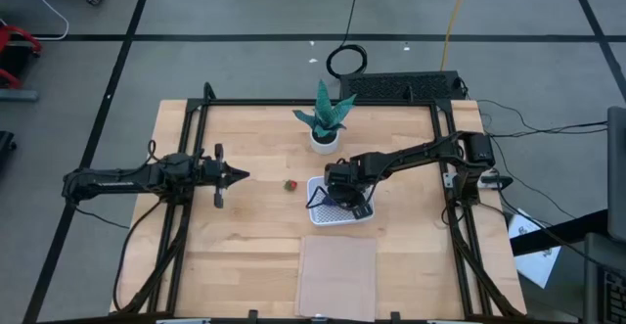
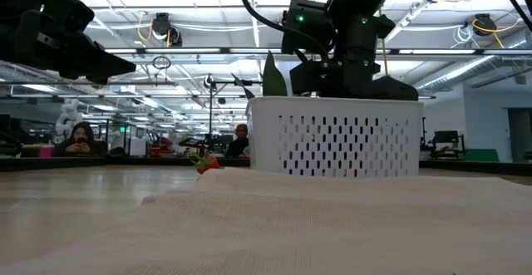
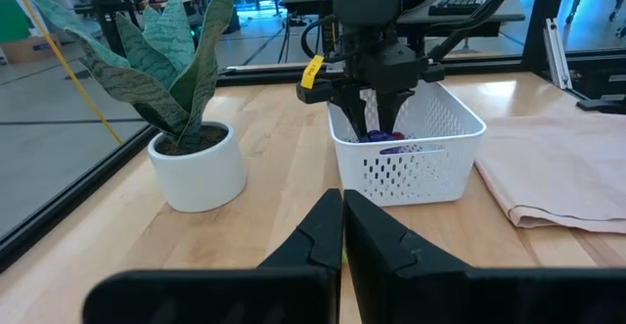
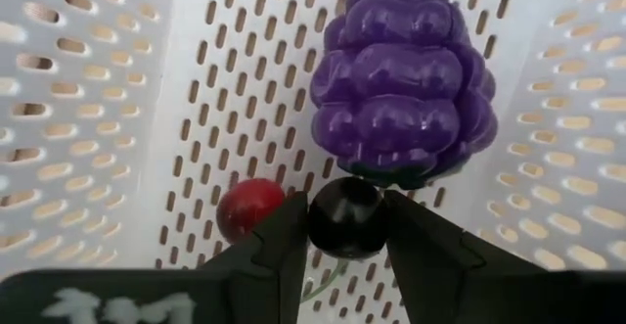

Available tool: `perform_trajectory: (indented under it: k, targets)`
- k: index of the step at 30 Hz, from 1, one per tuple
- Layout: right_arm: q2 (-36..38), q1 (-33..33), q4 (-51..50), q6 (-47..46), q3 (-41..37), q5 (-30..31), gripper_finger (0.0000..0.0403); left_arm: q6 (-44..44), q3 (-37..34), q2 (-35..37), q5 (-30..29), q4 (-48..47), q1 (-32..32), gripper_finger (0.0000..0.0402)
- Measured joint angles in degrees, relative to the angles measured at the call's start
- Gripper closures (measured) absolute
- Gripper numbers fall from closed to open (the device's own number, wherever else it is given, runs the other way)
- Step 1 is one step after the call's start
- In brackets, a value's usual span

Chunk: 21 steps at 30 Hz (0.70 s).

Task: Pick and placing Produce into tupperware
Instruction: Put the black cherry into the basket

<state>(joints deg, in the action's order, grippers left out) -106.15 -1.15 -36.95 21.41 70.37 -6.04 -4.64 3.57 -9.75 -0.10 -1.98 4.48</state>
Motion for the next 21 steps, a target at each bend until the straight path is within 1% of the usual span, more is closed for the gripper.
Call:
perform_trajectory:
  k: [4,9,21]
  targets:
    - [0.0,0.0,-0.1,-0.4,0.0,-0.2,0.0281,0.0,0.0,0.0,0.0,0.0,0.0,0.0385]
    - [0.0,0.1,-0.7,-1.8,0.0,-3.0,0.028,0.0,0.0,0.0,0.0,0.0,0.0,0.0385]
    - [0.0,0.1,-0.6,-2.9,0.0,-3.1,0.028,0.0,0.0,0.0,0.0,0.0,0.0,0.0385]
